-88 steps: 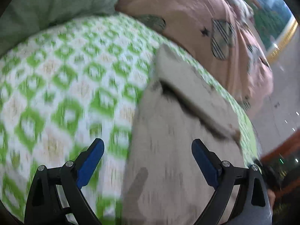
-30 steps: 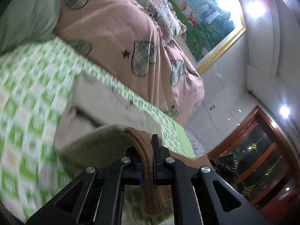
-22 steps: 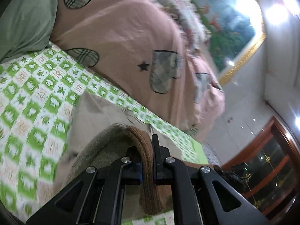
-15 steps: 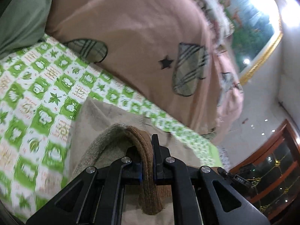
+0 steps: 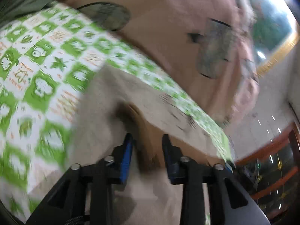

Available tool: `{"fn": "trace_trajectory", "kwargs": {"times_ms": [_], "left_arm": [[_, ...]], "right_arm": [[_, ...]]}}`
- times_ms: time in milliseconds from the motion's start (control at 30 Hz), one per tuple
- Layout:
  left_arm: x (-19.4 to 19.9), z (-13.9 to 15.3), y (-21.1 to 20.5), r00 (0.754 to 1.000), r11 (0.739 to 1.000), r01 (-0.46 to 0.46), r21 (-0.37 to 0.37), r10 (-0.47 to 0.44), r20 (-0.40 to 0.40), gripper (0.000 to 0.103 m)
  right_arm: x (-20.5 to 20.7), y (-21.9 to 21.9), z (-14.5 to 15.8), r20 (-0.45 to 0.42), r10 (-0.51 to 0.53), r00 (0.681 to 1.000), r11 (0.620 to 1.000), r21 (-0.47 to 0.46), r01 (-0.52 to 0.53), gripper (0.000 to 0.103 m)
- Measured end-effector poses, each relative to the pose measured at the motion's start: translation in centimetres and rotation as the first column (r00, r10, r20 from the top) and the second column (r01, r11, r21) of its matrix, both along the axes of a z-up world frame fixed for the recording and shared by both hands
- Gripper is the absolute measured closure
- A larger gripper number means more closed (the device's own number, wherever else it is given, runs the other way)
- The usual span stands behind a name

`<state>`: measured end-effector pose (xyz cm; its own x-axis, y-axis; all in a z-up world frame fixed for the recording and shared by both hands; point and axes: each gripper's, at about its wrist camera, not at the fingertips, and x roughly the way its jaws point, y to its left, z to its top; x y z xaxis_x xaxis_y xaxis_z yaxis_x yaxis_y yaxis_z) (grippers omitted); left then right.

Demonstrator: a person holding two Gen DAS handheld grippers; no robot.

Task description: Fold small clothes

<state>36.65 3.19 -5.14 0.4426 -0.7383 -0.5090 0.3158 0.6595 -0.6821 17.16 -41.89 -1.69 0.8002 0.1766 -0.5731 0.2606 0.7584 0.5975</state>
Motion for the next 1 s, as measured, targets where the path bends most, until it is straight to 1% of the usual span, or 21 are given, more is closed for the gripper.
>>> {"fn": "trace_trajectory", "kwargs": {"times_ms": [33, 67, 100, 133, 200, 233, 267, 333, 400, 433, 467, 533, 567, 600, 633, 667, 733, 833, 867, 933, 1000], "left_arm": [[-1.3, 0.5, -0.5, 0.999, 1.000, 0.031, 0.004, -0.031, 0.016, 0.063], [-2.9, 0.9, -1.4, 0.997, 0.997, 0.071, 0.007, -0.072, 0.030, 0.055], [-4.3, 1.0, -2.6, 0.991, 0.992, 0.126, 0.002, -0.126, 0.035, 0.051], [-5.3, 0.8, -3.9, 0.984, 0.984, 0.177, -0.003, -0.177, 0.032, 0.051], [-6.3, 0.0, -6.1, 0.970, 0.970, 0.244, -0.002, -0.244, 0.012, 0.051], [-6.4, -0.7, -7.1, 0.966, 0.966, 0.258, 0.027, -0.258, -0.009, 0.051], [-6.1, -1.2, -8.0, 0.963, 0.961, 0.270, 0.064, -0.269, -0.035, 0.051], [-5.3, -2.0, -8.9, 0.961, 0.954, 0.273, 0.127, -0.266, -0.068, 0.052], [-3.6, -2.1, -9.1, 0.967, 0.956, 0.253, 0.148, -0.245, -0.067, 0.055], [-2.7, -1.9, -8.7, 0.974, 0.959, 0.225, 0.169, -0.218, -0.062, 0.055], [-1.4, -1.4, -8.3, 0.984, 0.964, 0.179, 0.197, -0.173, -0.051, 0.055], [1.2, -0.3, -5.9, 0.998, 0.980, 0.062, 0.190, -0.061, -0.013, 0.055], [2.5, 0.3, -4.1, 1.000, 0.983, -0.027, 0.184, 0.027, 0.002, 0.055], [3.1, 0.6, -2.9, 0.997, 0.983, -0.074, 0.166, 0.074, 0.005, 0.054], [3.7, 0.9, -1.6, 0.993, 0.984, -0.115, 0.132, 0.117, -0.002, 0.053], [3.9, 1.0, -0.2, 0.988, 0.984, -0.153, 0.094, 0.155, -0.014, 0.051], [3.3, 1.2, 1.1, 0.984, 0.982, -0.179, 0.053, 0.179, -0.010, 0.051], [0.2, 1.0, 1.9, 0.981, 0.980, -0.195, 0.050, 0.194, 0.028, 0.043], [-0.7, 0.8, 2.0, 0.981, 0.980, -0.194, 0.041, 0.193, 0.028, 0.042], [-2.9, 0.2, 2.7, 0.982, 0.982, -0.188, 0.000, 0.188, 0.021, 0.041], [-3.8, 0.3, 2.0, 0.987, 0.987, -0.158, -0.002, 0.158, -0.003, 0.041]], "right_arm": [[-1.6, 0.5, 1.2, 0.038, -0.017, 0.999, 0.998, -0.053, 0.019, 0.062], [-2.2, 1.2, 1.8, 0.056, -0.003, 0.998, 0.997, -0.075, 0.007, 0.062], [-2.8, 2.2, 2.3, 0.076, 0.036, 0.996, 0.996, -0.085, -0.029, 0.062], [-2.9, 4.0, 2.5, 0.086, 0.121, 0.989, 0.989, -0.092, -0.113, 0.062], [-2.1, 7.2, 2.3, 0.037, 0.247, 0.968, 0.963, -0.122, -0.241, 0.062], [-1.3, 9.4, 1.7, -0.014, 0.315, 0.949, 0.937, -0.152, -0.313, 0.062], [-0.7, 10.5, 1.2, -0.048, 0.349, 0.936, 0.920, -0.172, -0.352, 0.062], [0.5, 11.7, 0.0, -0.114, 0.379, 0.918, 0.899, -0.191, -0.394, 0.062], [2.0, 11.4, -1.0, -0.177, 0.352, 0.919, 0.897, -0.215, -0.385, 0.062], [2.7, 10.8, -1.4, -0.189, 0.336, 0.923, 0.901, -0.221, -0.374, 0.062], [3.3, 10.0, -1.4, -0.191, 0.311, 0.931, 0.907, -0.234, -0.351, 0.062], [4.2, 8.2, -0.8, -0.190, 0.212, 0.959, 0.921, -0.289, -0.261, 0.062], [4.4, 6.9, -0.3, -0.173, 0.146, 0.974, 0.931, -0.308, -0.194, 0.062], [4.3, 5.3, 0.2, -0.147, 0.078, 0.986, 0.945, -0.304, -0.121, 0.062], [3.9, 3.7, 0.7, -0.118, 0.017, 0.993, 0.960, -0.275, -0.049, 0.057], [3.4, 2.6, 0.9, -0.091, -0.020, 0.996, 0.971, -0.238, -0.002, 0.051], [1.6, 1.1, 1.5, -0.023, -0.081, 0.996, 0.984, -0.163, 0.076, 0.042], [0.0, 2.2, 1.8, 0.029, -0.063, 0.998, 0.984, -0.164, 0.067, 0.042], [-0.5, 2.6, 1.9, 0.049, -0.056, 0.997, 0.985, -0.163, 0.063, 0.041], [-1.3, 3.7, 1.7, 0.070, -0.035, 0.997, 0.987, -0.153, 0.045, 0.041], [-0.5, 4.8, 1.7, 0.070, 0.021, 0.997, 0.987, -0.161, -0.010, 0.041]]}}
